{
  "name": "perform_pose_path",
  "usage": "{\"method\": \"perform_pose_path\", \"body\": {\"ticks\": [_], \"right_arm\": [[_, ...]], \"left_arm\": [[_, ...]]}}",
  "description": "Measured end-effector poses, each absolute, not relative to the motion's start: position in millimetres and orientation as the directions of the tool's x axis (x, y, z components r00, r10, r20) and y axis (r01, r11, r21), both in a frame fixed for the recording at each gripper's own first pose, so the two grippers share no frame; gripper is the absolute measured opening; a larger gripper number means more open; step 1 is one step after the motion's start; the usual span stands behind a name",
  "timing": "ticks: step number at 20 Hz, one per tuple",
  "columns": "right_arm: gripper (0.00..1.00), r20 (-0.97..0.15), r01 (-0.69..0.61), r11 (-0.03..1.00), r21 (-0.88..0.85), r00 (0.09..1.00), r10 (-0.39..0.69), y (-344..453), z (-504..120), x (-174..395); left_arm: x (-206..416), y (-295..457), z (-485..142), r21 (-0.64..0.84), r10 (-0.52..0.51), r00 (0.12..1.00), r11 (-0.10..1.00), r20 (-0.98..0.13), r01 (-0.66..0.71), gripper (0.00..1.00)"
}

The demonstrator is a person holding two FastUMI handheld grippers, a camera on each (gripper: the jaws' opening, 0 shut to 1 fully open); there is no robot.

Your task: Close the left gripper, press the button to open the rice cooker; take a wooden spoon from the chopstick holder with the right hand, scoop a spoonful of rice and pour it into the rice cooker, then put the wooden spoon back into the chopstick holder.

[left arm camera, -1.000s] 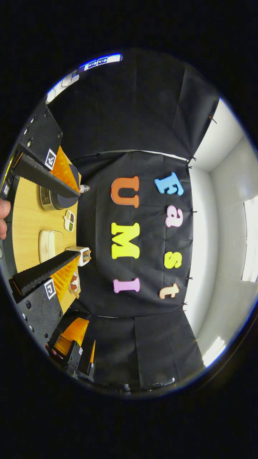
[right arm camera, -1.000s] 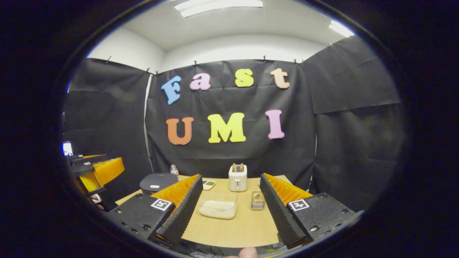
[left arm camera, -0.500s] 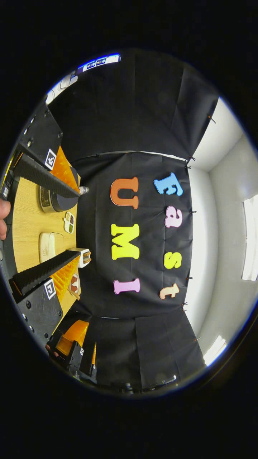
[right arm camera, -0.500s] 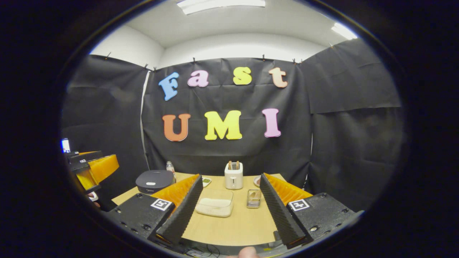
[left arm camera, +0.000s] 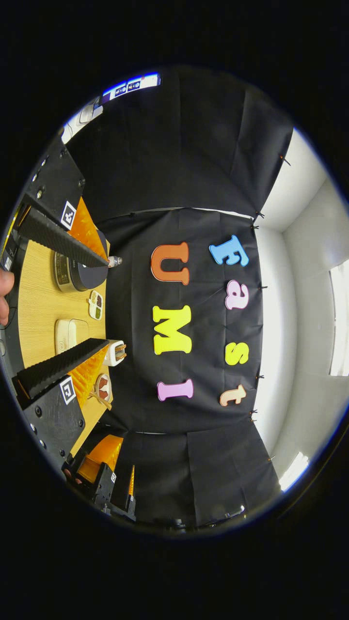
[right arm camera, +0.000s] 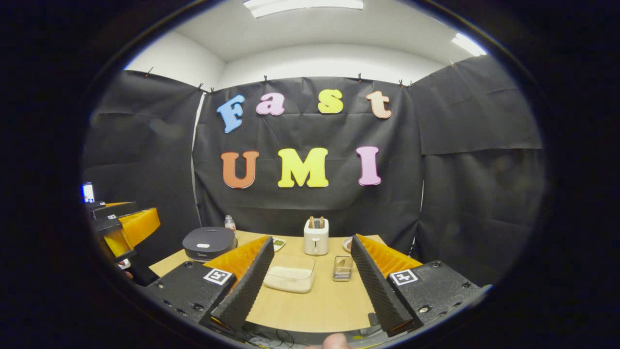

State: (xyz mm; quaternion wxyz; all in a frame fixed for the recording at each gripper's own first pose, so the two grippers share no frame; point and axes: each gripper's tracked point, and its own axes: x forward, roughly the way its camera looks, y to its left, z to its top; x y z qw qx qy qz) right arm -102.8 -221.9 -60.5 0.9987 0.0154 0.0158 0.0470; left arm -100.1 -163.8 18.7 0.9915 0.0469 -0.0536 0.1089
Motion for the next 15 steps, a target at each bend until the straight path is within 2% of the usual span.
{"method": "perform_pose_path", "body": {"ticks": [15], "right_arm": [[1.00,-0.053,-0.081,0.997,0.017,0.995,0.082,-231,-66,-99]], "left_arm": [[-90,-169,15,0.100,0.209,0.972,0.971,0.107,-0.219,0.95]]}}
